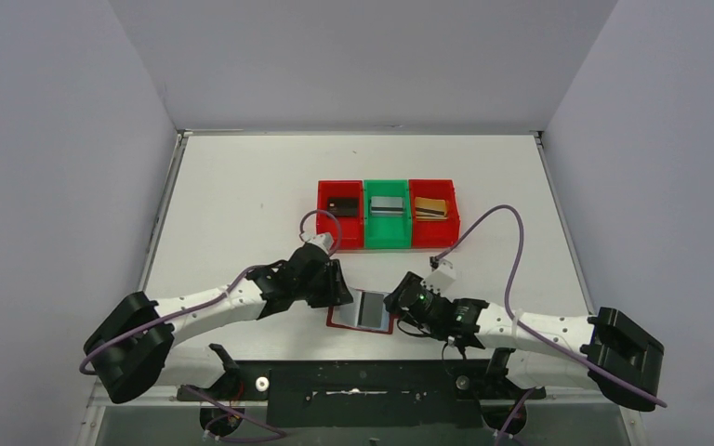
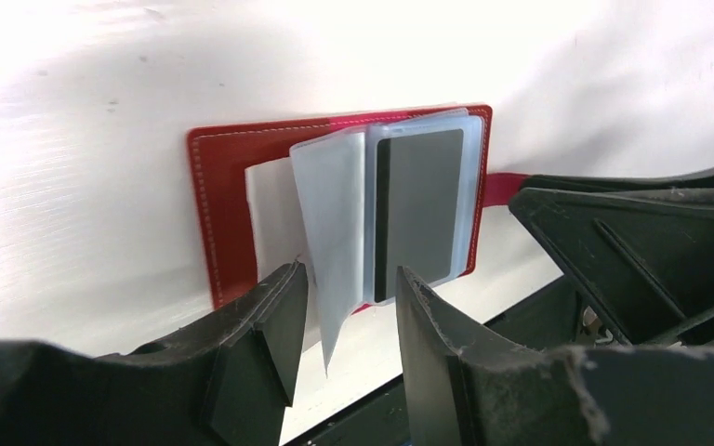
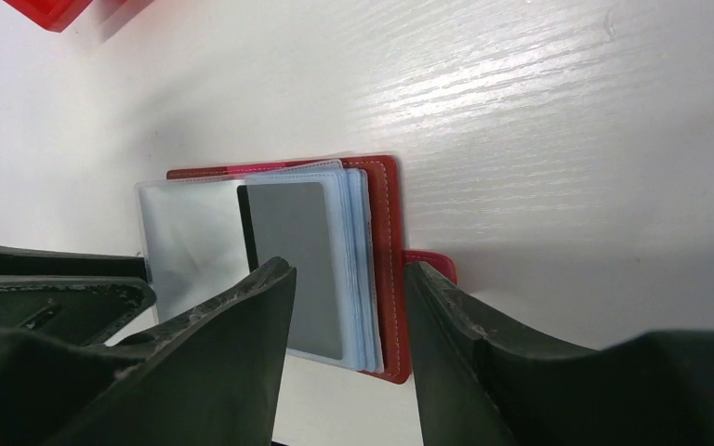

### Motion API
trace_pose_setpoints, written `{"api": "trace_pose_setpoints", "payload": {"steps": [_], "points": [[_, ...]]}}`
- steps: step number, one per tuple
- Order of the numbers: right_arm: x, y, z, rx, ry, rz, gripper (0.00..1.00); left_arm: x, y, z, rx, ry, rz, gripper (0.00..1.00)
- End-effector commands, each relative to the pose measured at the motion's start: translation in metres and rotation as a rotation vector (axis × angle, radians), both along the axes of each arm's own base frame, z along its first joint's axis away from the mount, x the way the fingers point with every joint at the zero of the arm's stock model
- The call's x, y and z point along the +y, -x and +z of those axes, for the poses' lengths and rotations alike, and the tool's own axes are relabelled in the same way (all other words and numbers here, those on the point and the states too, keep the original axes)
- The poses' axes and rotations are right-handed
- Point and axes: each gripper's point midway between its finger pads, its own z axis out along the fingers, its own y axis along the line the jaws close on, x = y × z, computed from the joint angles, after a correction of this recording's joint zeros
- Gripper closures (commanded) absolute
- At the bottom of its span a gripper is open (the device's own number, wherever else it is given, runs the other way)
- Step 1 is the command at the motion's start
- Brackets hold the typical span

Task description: Take the credit cards out of the card holder

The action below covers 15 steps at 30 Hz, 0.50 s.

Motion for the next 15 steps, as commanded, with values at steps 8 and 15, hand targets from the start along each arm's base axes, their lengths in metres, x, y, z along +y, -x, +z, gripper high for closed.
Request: {"api": "trace_pose_setpoints", "payload": {"steps": [8, 15], "points": [[-0.004, -0.012, 0.034, -0.078, 0.071, -0.049, 0.53, 0.027, -0.027, 0.06, -0.178, 0.055, 0.146, 0.59], [0.004, -0.009, 0.023, -0.058, 0.03, -0.041, 0.53, -0.025, -0.018, 0.102, -0.213, 0.29, -0.066, 0.55]]}}
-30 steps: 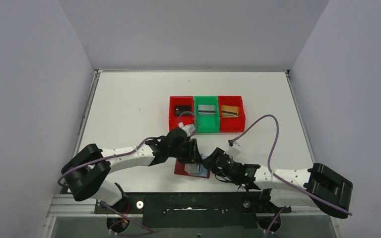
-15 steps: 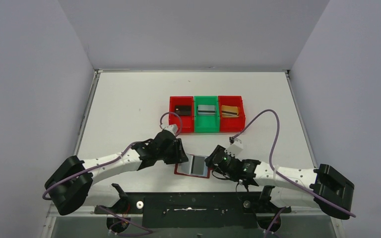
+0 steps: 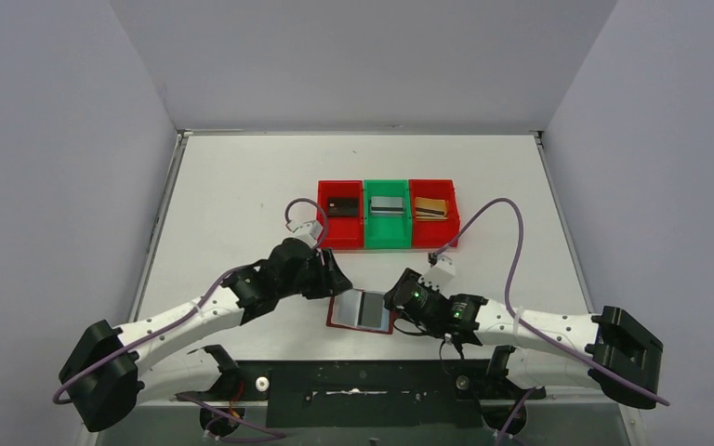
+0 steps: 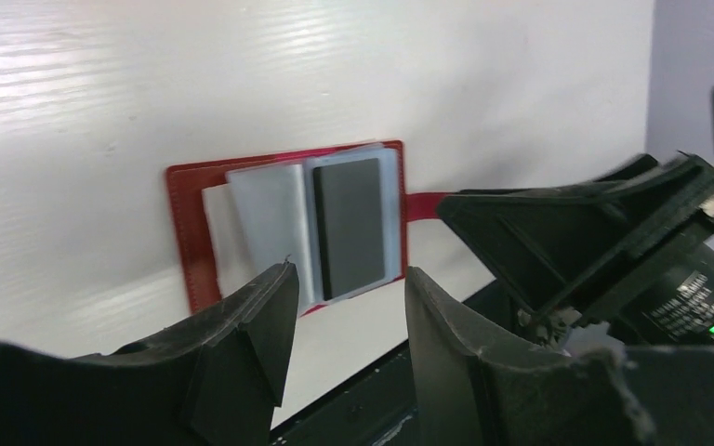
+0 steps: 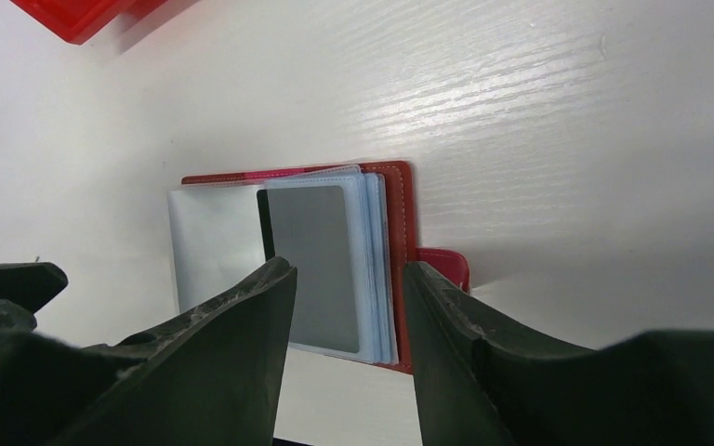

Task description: Take the credit cards out of the card holder

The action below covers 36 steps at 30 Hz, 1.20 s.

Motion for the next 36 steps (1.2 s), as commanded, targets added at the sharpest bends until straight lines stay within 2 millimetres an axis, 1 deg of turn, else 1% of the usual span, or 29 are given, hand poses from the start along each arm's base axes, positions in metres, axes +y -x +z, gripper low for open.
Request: {"api": "trace_pose_setpoints", "payload": {"steps": [1, 2, 3, 5, 6, 8, 10, 12, 14, 16, 18, 21, 26, 30, 33, 36], "points": [[0.005, -0.006, 0.003, -0.03, -0.034, -0.033, 0.53, -0.047, -0.001, 0.043, -0.069, 0.195, -0.17, 0.55], [0.003, -0.005, 0.0, -0.019, -0.034, -0.043, 0.53, -0.051, 0.001, 0.036, -0.043, 0.19, -0.189, 0.54], [0.0, -0.003, -0.003, -0.007, -0.032, -0.052, 0.53, -0.058, -0.001, 0.038, -0.034, 0.197, -0.208, 0.54], [-0.003, 0.0, -0.008, 0.009, -0.034, -0.061, 0.53, -0.065, 0.001, 0.021, 0.017, 0.167, -0.233, 0.54], [-0.003, 0.0, -0.009, 0.011, -0.037, -0.061, 0.53, -0.065, 0.001, 0.014, 0.034, 0.144, -0.226, 0.54], [-0.004, 0.002, -0.01, 0.016, -0.042, -0.059, 0.52, -0.058, -0.004, -0.005, 0.062, 0.091, -0.159, 0.54], [-0.005, 0.003, -0.009, 0.014, -0.053, -0.057, 0.52, -0.052, -0.003, -0.021, 0.083, 0.067, -0.125, 0.54], [-0.006, 0.004, -0.008, 0.012, -0.062, -0.059, 0.51, -0.036, 0.006, -0.052, 0.136, 0.016, -0.092, 0.54], [-0.004, 0.004, -0.005, 0.008, -0.077, -0.052, 0.5, -0.025, 0.013, -0.071, 0.174, -0.021, -0.063, 0.55], [0.002, 0.004, -0.002, -0.003, -0.108, -0.028, 0.48, -0.015, 0.02, -0.083, 0.2, -0.036, -0.036, 0.55], [0.009, 0.004, 0.002, -0.016, -0.149, -0.003, 0.46, -0.005, 0.025, -0.089, 0.208, -0.042, -0.011, 0.55], [0.017, 0.004, 0.006, -0.033, -0.204, 0.024, 0.42, 0.007, 0.032, -0.092, 0.202, -0.044, 0.005, 0.55], [0.025, 0.005, 0.007, -0.03, -0.209, 0.053, 0.41, 0.022, 0.045, -0.1, 0.216, -0.07, 0.009, 0.55], [0.027, 0.005, 0.004, -0.013, -0.17, 0.057, 0.42, 0.029, 0.054, -0.106, 0.234, -0.069, 0.003, 0.55], [0.027, 0.002, 0.003, -0.005, -0.128, 0.055, 0.43, 0.029, 0.056, -0.105, 0.235, -0.054, 0.002, 0.56], [0.023, -0.004, 0.004, 0.0, -0.054, 0.049, 0.48, 0.026, 0.057, -0.102, 0.23, -0.042, -0.007, 0.57]]}}
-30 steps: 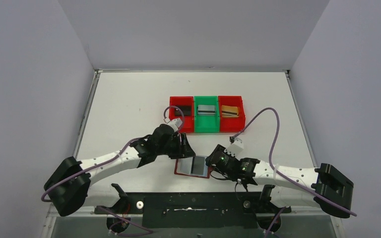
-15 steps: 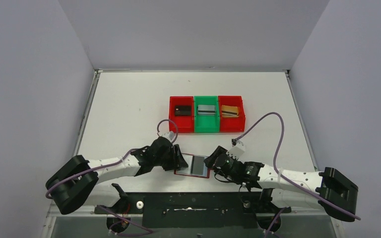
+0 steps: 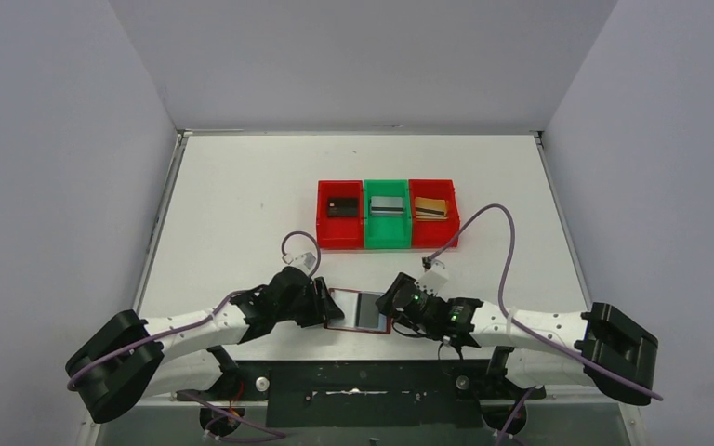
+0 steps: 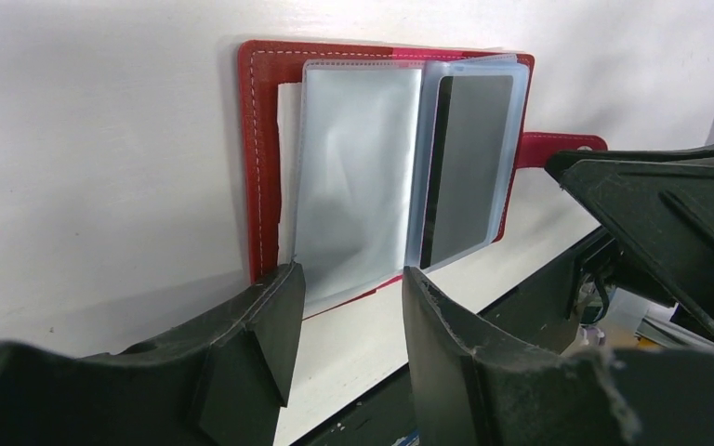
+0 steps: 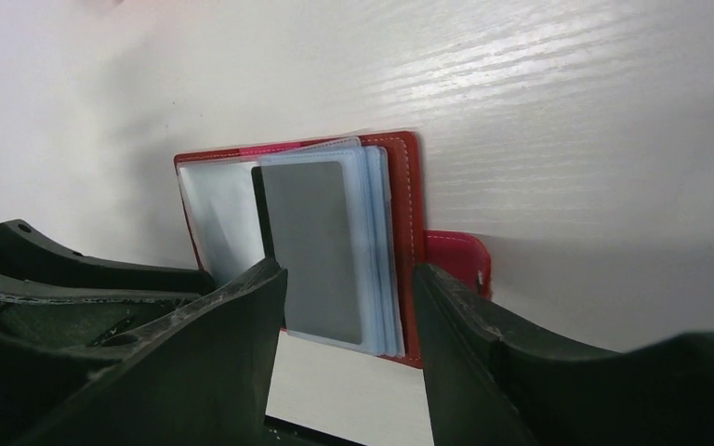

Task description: Take the credit cards out of the card holder

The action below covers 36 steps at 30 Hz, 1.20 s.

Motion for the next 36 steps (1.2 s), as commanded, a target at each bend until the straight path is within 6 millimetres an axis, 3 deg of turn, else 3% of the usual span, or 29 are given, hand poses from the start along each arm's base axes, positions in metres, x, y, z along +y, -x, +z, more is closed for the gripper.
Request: {"api": "trace_pose_setpoints", "payload": {"steps": [1, 7, 16, 21, 28, 32, 36], "points": [[0.007, -0.018, 0.02, -0.043, 0.06, 0.0, 0.49, 0.014, 0.014, -0.017, 0.042, -0.069, -0.007, 0.57], [0.02, -0.026, 0.017, -0.026, 0.106, 0.059, 0.63, 0.016, 0.015, -0.013, 0.038, -0.075, 0.0, 0.58], [0.025, -0.008, -0.024, 0.091, 0.252, 0.124, 0.69, 0.018, 0.016, -0.005, 0.016, -0.058, 0.005, 0.58], [0.032, 0.008, -0.035, 0.108, 0.312, 0.154, 0.7, 0.012, -0.001, 0.035, -0.064, -0.018, 0.044, 0.58], [0.033, 0.009, -0.038, 0.105, 0.369, 0.143, 0.71, 0.016, -0.023, 0.097, -0.197, -0.03, 0.095, 0.57], [0.032, 0.007, -0.033, 0.083, 0.35, 0.123, 0.71, 0.001, -0.023, 0.105, -0.21, 0.017, 0.033, 0.57], [0.03, 0.007, -0.027, 0.057, 0.277, 0.094, 0.7, -0.02, -0.015, 0.089, -0.152, 0.066, -0.049, 0.57]]}}
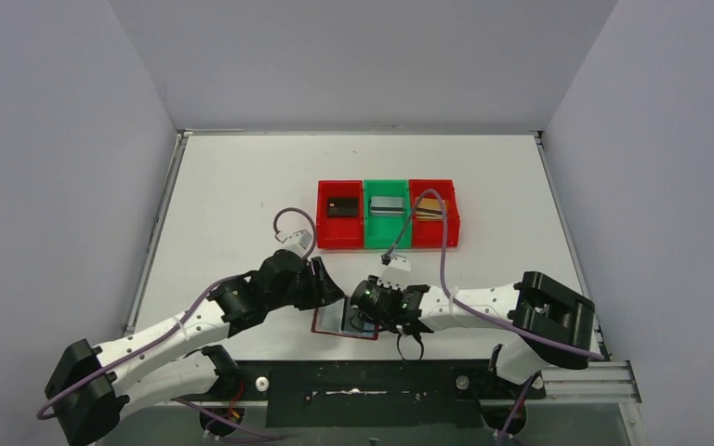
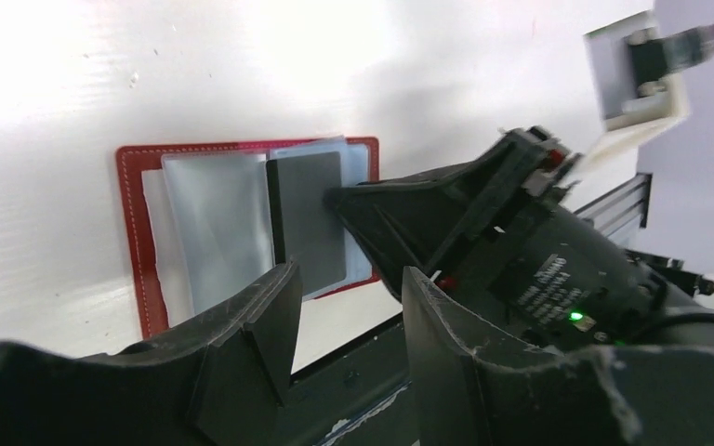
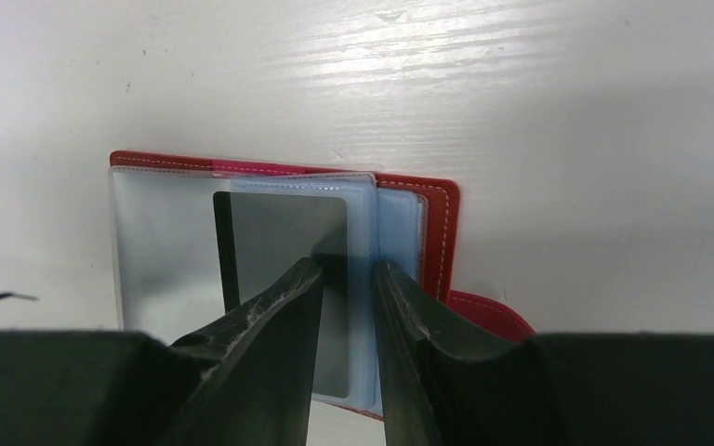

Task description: Take the credit cards out of the card holder

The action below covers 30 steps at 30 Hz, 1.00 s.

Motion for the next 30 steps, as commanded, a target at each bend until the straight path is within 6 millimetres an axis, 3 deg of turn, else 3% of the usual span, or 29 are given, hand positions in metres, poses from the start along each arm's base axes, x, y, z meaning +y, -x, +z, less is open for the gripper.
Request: {"api": "trace_pose_setpoints", "payload": {"steps": [1, 8, 14, 19, 22, 26, 30], "points": [[-0.021, 0.011, -0.006, 0.002, -0.011, -0.032, 0.7, -0.023, 0.007, -0.012, 0.04, 0.046, -0.097, 0.57], [-0.014, 0.012, 0.005, -0.001, -0.246, -0.028, 0.56, -0.021, 0.016, -0.061, 0.137, 0.027, -0.073, 0.58], [-0.014, 0.006, 0.031, -0.065, -0.324, -0.032, 0.46, -0.022, 0.017, -0.062, 0.132, 0.038, -0.078, 0.58], [-0.025, -0.002, 0.038, -0.094, -0.288, -0.092, 0.37, -0.018, 0.023, -0.073, 0.162, 0.019, -0.08, 0.58], [-0.023, -0.004, 0.04, -0.115, -0.299, -0.085, 0.25, -0.015, 0.026, -0.077, 0.175, 0.025, -0.073, 0.58], [-0.023, 0.001, 0.037, -0.074, -0.312, -0.083, 0.23, -0.01, 0.03, -0.082, 0.181, 0.02, -0.064, 0.58], [-0.021, 0.0, 0.045, -0.109, -0.343, -0.072, 0.29, -0.006, 0.035, -0.087, 0.193, 0.015, -0.066, 0.58]]}}
